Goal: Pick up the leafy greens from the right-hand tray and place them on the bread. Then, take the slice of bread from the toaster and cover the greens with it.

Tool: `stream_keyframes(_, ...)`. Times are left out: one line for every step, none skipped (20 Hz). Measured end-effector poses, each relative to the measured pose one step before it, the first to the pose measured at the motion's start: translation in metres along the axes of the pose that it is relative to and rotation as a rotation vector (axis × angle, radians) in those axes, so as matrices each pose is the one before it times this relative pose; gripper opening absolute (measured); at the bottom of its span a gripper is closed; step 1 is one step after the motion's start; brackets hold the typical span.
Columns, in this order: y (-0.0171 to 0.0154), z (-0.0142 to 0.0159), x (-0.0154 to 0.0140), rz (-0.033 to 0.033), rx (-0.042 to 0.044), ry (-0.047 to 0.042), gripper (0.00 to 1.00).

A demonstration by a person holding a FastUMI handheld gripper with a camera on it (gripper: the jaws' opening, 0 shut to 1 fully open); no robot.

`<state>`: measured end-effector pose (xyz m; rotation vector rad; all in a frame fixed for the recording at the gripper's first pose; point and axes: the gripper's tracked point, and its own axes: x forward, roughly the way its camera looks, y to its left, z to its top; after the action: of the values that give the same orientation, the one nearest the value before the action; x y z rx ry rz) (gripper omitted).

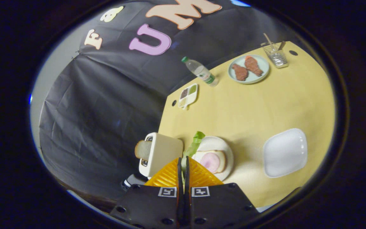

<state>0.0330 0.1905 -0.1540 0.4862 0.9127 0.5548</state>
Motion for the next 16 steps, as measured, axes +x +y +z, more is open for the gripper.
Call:
stream_keyframes(0.01083, -0.00834, 0.01334, 0.01532, 0.00063, 0.01329, 0.03)
stream_keyframes(0.00963, -0.00816, 0.01398, 0.01682, 0.00246, 0.01408, 0.03)
stream_keyframes(0.00706, -0.00589, 0.01214, 0.01341, 0.00115, 0.00969, 0.03)
stream_keyframes(0.00679, -0.00565, 0.00756, 0.01114, -0.0002, 0.00919, 0.03)
stream_keyframes(0.00436, -0.00476, 0.01001, 0.00928, 0.00078, 0.00815, 0.03)
stream_keyframes(0.00354, -0.00487, 0.01033, 0.00697, 0.00544, 0.00688, 0.03)
stream_keyframes(0.00159, -0.00336, 0.00897, 0.00716, 0.00813, 0.00679, 0.03)
stream_keyframes(-0.00049, -0.00536, 0.00555, -0.00013, 0.00714, 0.00791, 0.03)
stream_keyframes(-0.00462, -0.00302, 0.00576, -0.00935, 0.00518, 0.00831, 0.03)
stream_keyframes(-0.00601, -0.00331, 0.00674, -0.01202, 0.00181, 0.00943, 0.03)
stream_keyframes(-0.00981, -0.00389, 0.00638, -0.02342, 0.002, 0.00816, 0.03)
stream_keyframes(-0.011, -0.00296, 0.00624, -0.02384, 0.00245, 0.00728, 0.03)
stream_keyframes(-0.0127, -0.00388, 0.00429, -0.02477, 0.00698, 0.01336, 0.03)
stream_keyframes(-0.01267, -0.00374, 0.00219, -0.02371, 0.01441, 0.0102, 0.03)
stream_keyframes(-0.01261, -0.00048, 0.00315, -0.02388, 0.01636, 0.00552, 0.03)
stream_keyframes(-0.01441, -0.00039, 0.00283, -0.02737, 0.01676, 0.00338, 0.03)
